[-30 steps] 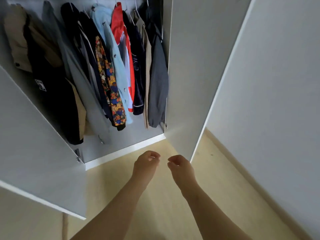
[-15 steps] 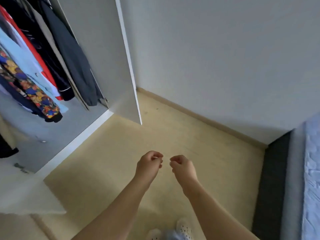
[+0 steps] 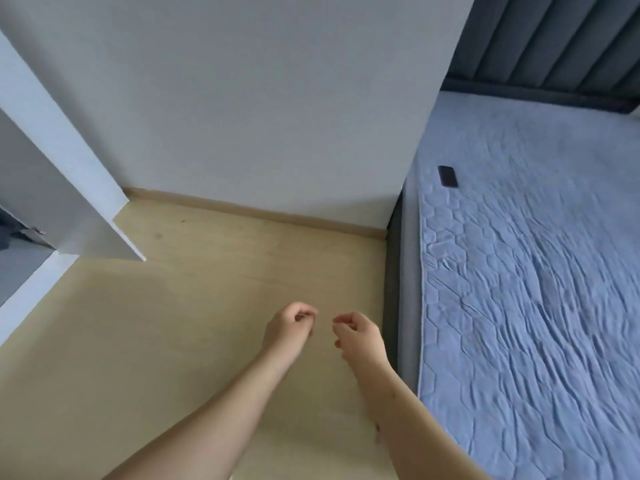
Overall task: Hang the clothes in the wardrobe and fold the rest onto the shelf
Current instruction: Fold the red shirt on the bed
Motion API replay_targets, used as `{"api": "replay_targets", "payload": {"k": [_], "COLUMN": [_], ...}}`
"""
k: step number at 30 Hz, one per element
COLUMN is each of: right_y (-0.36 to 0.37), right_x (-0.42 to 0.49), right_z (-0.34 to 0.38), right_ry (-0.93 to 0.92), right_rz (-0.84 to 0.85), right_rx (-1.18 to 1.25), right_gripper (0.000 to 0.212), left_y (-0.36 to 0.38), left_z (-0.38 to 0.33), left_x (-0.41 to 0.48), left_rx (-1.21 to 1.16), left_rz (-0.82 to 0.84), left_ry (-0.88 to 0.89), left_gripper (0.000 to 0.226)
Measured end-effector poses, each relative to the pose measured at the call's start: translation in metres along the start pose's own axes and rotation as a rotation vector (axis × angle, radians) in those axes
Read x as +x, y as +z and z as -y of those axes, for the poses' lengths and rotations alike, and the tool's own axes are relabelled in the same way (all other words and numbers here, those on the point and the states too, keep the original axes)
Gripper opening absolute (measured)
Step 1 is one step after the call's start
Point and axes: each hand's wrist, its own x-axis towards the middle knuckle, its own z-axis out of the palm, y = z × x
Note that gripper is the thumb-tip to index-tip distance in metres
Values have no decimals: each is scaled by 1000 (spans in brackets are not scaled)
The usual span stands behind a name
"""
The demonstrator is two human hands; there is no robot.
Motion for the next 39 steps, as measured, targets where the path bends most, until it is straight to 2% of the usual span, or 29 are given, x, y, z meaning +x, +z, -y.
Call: {"api": "replay_targets", "payload": {"k": [6, 9, 12, 15, 21, 26, 29, 34, 39], "right_y": [-149, -204, -244, -270, -337, -424, -495, -619, -722], "right_x": [5, 12, 20, 26, 47, 73, 98, 126, 136], "right_z": [-66, -84, -97, -109, -135, -175, -214, -276, -321], "right_ry": [113, 155, 190, 232, 281, 313, 309, 355, 388], "right_rz": [-90, -97, -126, -160, -211, -216, -187, -116, -51], "right_rx": [-18, -12, -2, 4, 48, 86, 67, -25, -54], "right_gripper": [15, 16, 16, 15, 15, 17, 17, 19, 14], "left_y": [148, 204, 247, 279, 358, 455, 537, 659, 763], "left_z": [-33, -55, -75, -86, -100, -118, -130, -138, -155], "left_x": [-36, -47, -47, -41, -30, -36, -44, -73, -107], "left_rx": [-17, -19, -27, -30, 80, 146, 145, 111, 121], "left_rz": [85, 137, 192, 241, 325, 318, 305, 167, 181], "left_ry": [-58, -51, -41, -27, -28, -48, -53, -204, -285], "left_gripper": [26, 22, 19, 28, 30, 27, 26, 16, 20]}}
